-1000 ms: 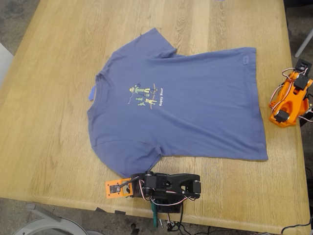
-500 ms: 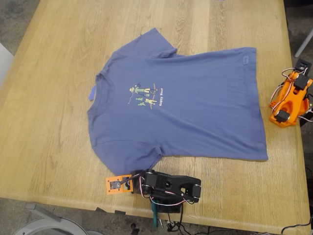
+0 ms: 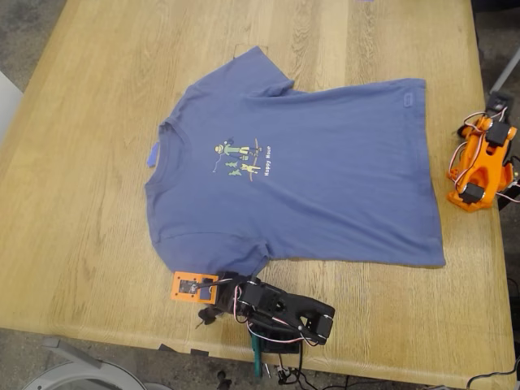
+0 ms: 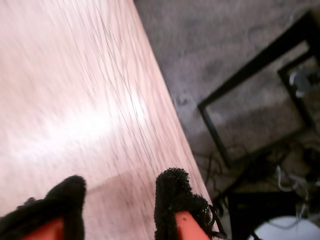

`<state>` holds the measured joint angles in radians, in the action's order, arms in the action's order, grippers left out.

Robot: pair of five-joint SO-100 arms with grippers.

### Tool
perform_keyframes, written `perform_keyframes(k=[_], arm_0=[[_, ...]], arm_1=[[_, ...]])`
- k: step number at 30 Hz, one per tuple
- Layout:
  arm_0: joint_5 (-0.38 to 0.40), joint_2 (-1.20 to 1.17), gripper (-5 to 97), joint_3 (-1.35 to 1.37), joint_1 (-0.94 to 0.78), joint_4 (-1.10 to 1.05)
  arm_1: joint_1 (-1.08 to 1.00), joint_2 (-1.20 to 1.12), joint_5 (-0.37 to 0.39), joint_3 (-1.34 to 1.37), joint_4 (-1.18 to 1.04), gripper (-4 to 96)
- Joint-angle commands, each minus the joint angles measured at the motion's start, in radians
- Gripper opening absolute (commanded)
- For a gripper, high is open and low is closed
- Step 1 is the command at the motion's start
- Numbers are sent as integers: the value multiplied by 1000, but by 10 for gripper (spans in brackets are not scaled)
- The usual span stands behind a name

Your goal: Fold a T-shirt

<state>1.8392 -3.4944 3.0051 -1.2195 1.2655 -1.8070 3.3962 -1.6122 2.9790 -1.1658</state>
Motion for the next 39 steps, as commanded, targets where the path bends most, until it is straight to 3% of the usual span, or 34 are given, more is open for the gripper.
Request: perform_keyframes(k=[1, 8, 15, 26, 39], arm_0=[[-3, -100, 462, -156, 21, 44], [-32, 190, 525, -480, 37, 84], [-98, 391, 544, -788, 71, 156], [-227, 476, 542, -1158, 230, 476], [-209, 770, 568, -1580, 449, 580]], arm_1=[[43, 6, 21, -129, -9, 302], [295, -31, 40, -428, -170, 323], [638, -170, 54, -848, -528, 309], [996, -525, 23, -1333, -534, 283], [1385, -784, 43, -1493, -538, 267]])
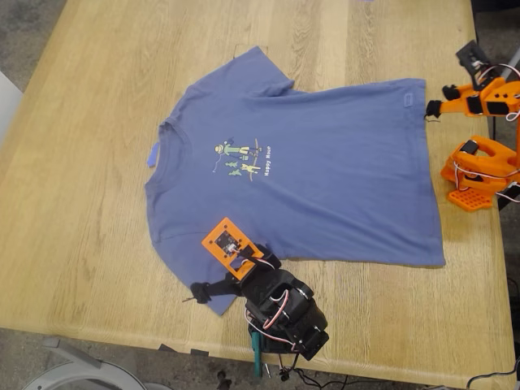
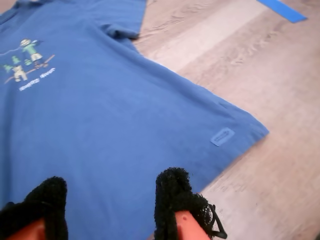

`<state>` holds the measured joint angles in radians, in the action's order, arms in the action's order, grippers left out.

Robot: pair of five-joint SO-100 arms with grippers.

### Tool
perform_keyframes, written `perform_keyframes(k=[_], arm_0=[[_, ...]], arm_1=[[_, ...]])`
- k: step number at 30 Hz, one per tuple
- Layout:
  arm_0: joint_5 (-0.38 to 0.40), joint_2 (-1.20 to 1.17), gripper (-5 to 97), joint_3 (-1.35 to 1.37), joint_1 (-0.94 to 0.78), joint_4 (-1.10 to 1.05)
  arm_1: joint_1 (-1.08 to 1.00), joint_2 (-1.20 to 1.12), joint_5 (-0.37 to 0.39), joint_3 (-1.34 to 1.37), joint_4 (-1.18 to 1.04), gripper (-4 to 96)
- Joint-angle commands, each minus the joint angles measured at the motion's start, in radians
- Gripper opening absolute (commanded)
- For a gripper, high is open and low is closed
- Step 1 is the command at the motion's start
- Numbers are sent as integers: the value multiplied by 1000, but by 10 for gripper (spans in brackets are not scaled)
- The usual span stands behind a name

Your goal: Fold a T-shirt

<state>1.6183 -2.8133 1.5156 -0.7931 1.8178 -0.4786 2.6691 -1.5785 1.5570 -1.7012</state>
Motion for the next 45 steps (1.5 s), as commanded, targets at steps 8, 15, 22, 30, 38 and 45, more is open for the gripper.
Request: perform_keyframes(k=[8, 15, 22, 30, 38, 45], arm_0=[[34, 215, 568, -110, 158, 28], [46, 282, 563, -69, 233, 21], [44, 281, 570, 89, 307, -97], [40, 347, 598, 181, 348, -275], [23, 390, 595, 287, 333, -426], [-5, 482, 597, 371, 313, -681]], arm_1=[[333, -420, 71, -311, -5, 239], [509, -545, 130, -272, 0, 231], [591, -643, 120, -293, 21, 301], [615, -669, 84, -227, 262, 410], [592, -690, 43, -158, 373, 436], [673, -818, 100, -184, 500, 428]])
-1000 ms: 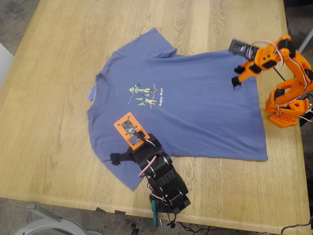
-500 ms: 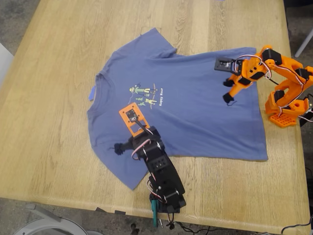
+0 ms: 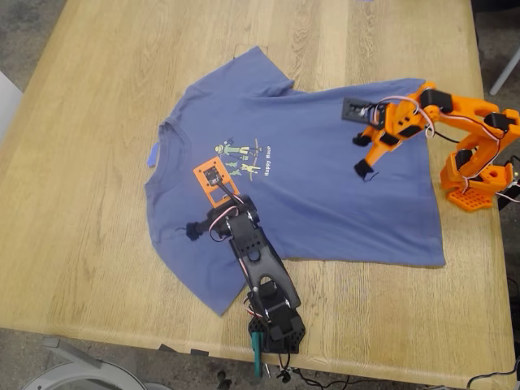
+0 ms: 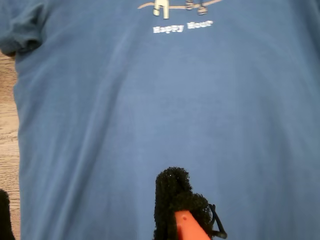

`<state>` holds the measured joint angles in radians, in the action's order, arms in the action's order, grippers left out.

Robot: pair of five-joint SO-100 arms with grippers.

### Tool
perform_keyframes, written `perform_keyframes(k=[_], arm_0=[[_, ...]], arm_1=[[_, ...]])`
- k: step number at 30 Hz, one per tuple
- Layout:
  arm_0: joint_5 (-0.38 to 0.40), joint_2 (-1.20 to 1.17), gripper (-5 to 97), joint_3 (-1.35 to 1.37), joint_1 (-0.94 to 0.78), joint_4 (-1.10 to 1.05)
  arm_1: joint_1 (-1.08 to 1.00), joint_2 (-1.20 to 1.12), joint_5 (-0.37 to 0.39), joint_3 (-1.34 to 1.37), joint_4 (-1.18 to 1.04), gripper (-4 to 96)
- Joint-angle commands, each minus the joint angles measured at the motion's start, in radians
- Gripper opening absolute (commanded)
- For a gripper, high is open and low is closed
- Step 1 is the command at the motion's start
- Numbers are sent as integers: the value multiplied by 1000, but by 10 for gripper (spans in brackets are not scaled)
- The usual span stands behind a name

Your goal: Fold a T-shirt

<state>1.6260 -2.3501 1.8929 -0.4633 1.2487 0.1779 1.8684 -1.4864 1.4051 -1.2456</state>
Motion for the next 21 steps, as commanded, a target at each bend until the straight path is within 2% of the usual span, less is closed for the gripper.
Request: perform_keyframes(k=[1, 8, 14, 21], arm_0=[[-17, 41, 597, -2, -28, -158], [-18, 192, 595, 2, -106, -460], [-5, 336, 594, 52, -183, -729], [34, 560, 593, 38, -213, -980]], arm_1=[[26, -44, 9, -48, 63, 426], [83, -239, 29, -216, 147, 412], [83, -420, -6, -420, 156, 399], [75, -492, -5, -512, 149, 387]])
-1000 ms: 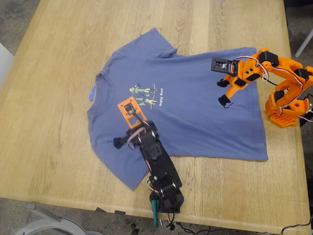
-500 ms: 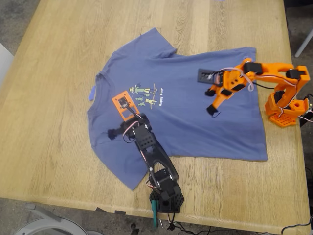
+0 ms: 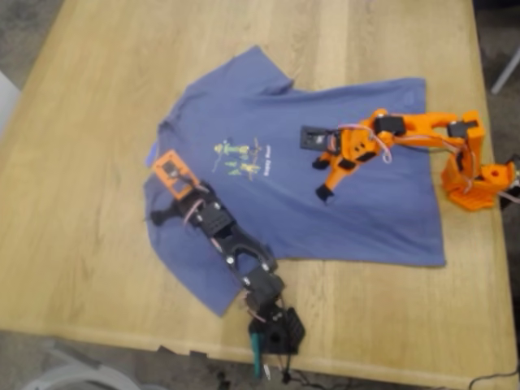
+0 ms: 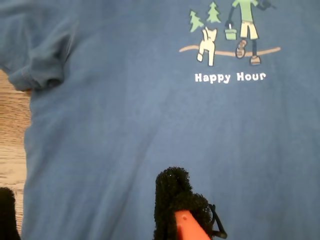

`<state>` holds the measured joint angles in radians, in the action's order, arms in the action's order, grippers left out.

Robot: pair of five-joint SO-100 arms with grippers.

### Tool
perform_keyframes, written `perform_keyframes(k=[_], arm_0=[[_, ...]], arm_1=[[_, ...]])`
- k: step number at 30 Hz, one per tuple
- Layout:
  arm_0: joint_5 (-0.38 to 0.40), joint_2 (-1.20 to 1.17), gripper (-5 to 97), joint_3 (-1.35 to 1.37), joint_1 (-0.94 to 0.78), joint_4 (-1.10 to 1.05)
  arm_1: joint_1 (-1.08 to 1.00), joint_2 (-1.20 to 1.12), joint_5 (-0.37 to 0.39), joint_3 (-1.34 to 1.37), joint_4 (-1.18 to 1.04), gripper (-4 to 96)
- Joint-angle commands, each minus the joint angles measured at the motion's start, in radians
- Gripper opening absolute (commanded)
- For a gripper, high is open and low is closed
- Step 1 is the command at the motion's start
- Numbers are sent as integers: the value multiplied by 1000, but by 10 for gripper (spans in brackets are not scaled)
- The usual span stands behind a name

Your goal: Fold a T-shirt

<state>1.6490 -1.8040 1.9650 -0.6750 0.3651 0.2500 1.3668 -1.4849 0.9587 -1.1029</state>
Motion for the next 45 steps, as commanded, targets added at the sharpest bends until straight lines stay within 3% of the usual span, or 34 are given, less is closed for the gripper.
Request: perform_keyframes(k=[1, 15, 30, 45], arm_0=[[8, 40, 593, -38, -2, -123], [15, 442, 593, -362, -44, -176], [35, 689, 585, -512, -87, -233], [118, 931, 570, -767, 9, -176]], arm_1=[[0, 9, -9, -66, -5, 385], [11, -37, 17, -21, -3, 377], [6, -35, 51, 63, 35, 375], [8, -29, 91, 123, 55, 375]])
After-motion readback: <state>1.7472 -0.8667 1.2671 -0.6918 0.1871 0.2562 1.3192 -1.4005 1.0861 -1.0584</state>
